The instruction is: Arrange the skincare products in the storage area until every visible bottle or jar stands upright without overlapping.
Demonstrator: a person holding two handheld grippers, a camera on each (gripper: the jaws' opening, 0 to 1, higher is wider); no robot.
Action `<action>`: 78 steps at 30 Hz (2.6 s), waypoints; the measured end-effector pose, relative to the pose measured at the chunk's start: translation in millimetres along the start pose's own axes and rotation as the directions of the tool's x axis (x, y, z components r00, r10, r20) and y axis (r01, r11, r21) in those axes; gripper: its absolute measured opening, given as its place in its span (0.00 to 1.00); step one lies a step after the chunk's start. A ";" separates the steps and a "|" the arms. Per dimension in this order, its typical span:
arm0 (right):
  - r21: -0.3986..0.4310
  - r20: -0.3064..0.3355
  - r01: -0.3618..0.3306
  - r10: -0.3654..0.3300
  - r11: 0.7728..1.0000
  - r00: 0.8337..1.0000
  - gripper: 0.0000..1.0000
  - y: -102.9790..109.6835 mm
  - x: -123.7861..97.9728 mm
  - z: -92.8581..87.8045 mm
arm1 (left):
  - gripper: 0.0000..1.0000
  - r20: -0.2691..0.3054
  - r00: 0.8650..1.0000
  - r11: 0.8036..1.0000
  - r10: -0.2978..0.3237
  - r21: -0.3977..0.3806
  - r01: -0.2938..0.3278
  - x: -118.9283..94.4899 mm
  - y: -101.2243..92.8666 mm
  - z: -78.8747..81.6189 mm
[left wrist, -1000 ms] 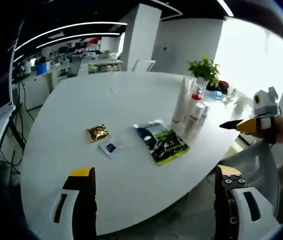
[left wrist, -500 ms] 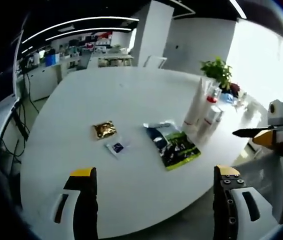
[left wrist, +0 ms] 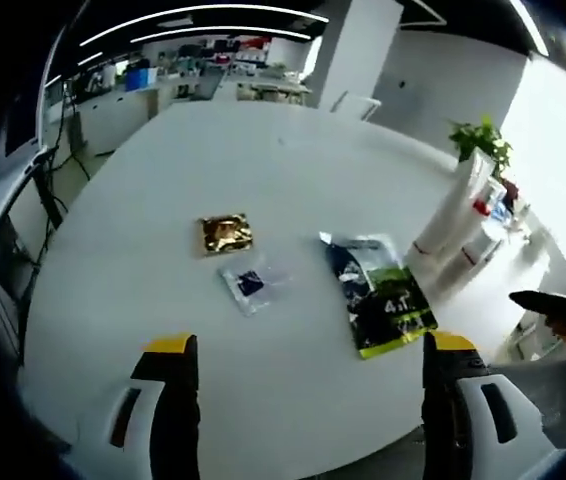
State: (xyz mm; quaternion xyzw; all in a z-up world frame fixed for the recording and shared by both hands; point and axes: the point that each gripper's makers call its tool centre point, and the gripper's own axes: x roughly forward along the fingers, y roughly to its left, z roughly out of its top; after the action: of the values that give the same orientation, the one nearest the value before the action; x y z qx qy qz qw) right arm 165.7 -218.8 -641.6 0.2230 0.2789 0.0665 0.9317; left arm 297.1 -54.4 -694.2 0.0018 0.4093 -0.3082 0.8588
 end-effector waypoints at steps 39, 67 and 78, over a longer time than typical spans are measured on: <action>0.074 -0.014 0.038 -0.037 0.997 0.999 0.98 -10.6 -0.6 -4.1 | 0.60 -0.069 0.952 0.954 0.299 -0.007 -0.300 80.9 48.9 27.1; 0.066 0.004 0.043 -0.043 0.997 0.999 0.98 -11.3 -1.7 -1.0 | 0.38 -0.041 0.970 0.970 0.239 0.044 -0.237 61.3 34.4 24.6; 0.055 0.004 0.033 -0.034 0.998 0.999 0.98 -9.7 -1.8 -1.2 | 0.38 -0.069 0.978 0.980 0.195 0.044 -0.193 43.1 12.9 -6.1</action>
State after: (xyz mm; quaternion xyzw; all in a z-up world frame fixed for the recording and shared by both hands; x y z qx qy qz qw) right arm 163.5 -227.5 -646.1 0.2442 0.2821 0.0427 0.9268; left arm 320.2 -65.1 -731.8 0.0689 0.4326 -0.2301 0.8690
